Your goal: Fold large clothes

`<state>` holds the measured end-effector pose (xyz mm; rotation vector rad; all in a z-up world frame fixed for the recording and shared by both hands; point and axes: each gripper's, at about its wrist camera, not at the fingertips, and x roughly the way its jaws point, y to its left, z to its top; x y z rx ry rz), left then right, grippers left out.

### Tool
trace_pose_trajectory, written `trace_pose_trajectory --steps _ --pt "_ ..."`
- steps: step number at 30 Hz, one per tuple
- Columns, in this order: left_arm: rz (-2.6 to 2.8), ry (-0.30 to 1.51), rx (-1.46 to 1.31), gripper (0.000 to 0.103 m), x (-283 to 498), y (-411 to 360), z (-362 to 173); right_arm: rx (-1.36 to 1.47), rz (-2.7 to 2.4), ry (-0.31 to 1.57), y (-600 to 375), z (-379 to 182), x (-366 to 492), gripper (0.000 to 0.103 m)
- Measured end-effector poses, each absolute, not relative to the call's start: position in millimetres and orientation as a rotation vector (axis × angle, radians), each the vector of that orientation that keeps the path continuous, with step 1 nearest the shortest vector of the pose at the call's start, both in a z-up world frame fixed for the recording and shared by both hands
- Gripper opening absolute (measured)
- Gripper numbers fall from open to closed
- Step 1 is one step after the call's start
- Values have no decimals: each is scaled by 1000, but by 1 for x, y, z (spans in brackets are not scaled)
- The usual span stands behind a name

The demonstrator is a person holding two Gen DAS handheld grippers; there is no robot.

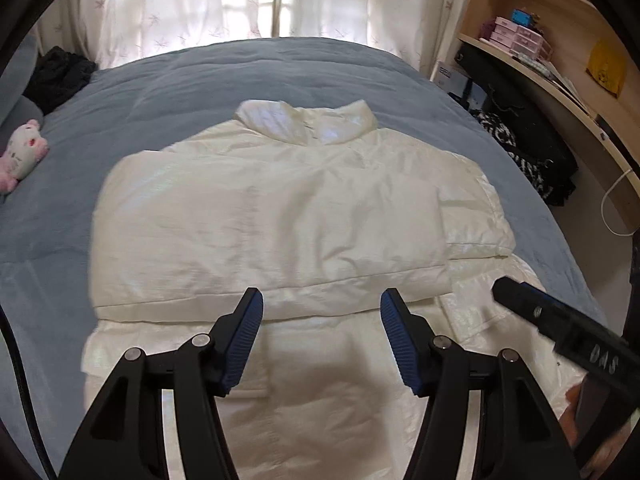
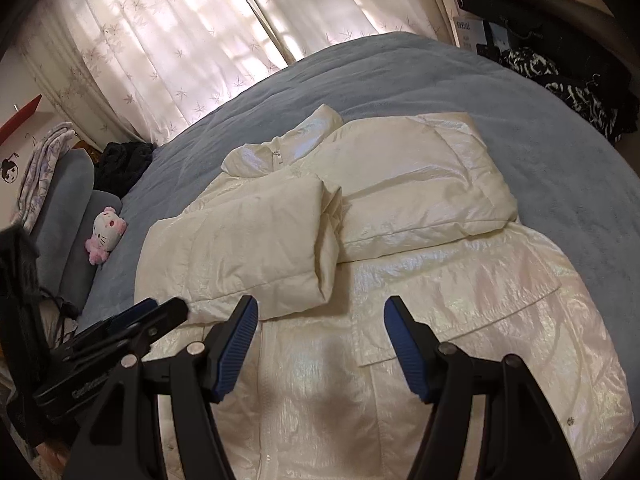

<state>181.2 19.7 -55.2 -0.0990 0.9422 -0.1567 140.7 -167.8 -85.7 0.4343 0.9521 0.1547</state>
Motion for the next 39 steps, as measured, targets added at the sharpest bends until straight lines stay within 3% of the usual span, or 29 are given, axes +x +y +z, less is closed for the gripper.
trace_pose_trajectory --steps 10,20,21,23,26,29,32,39 --pt "-34 1002 -208 60 183 82 -42 524 182 1020 -183 -97 198 66" --pt "32 978 -186 60 210 104 -56 471 220 1136 -153 -148 254 65" --pt "39 978 -180 60 213 105 -58 445 219 1129 -149 -147 254 62" --pt "59 985 -171 60 221 109 -64 360 264 1116 -135 -142 252 29" --pt "92 971 -181 51 229 115 -68 240 279 1030 -118 -116 246 10" --pt "105 937 -199 43 238 119 -65 165 295 888 -109 -76 237 9" --pt "116 890 -209 42 249 119 -60 126 286 775 -105 -44 242 9" --pt "155 849 -231 42 285 117 -79 86 176 819 -112 -70 283 9"
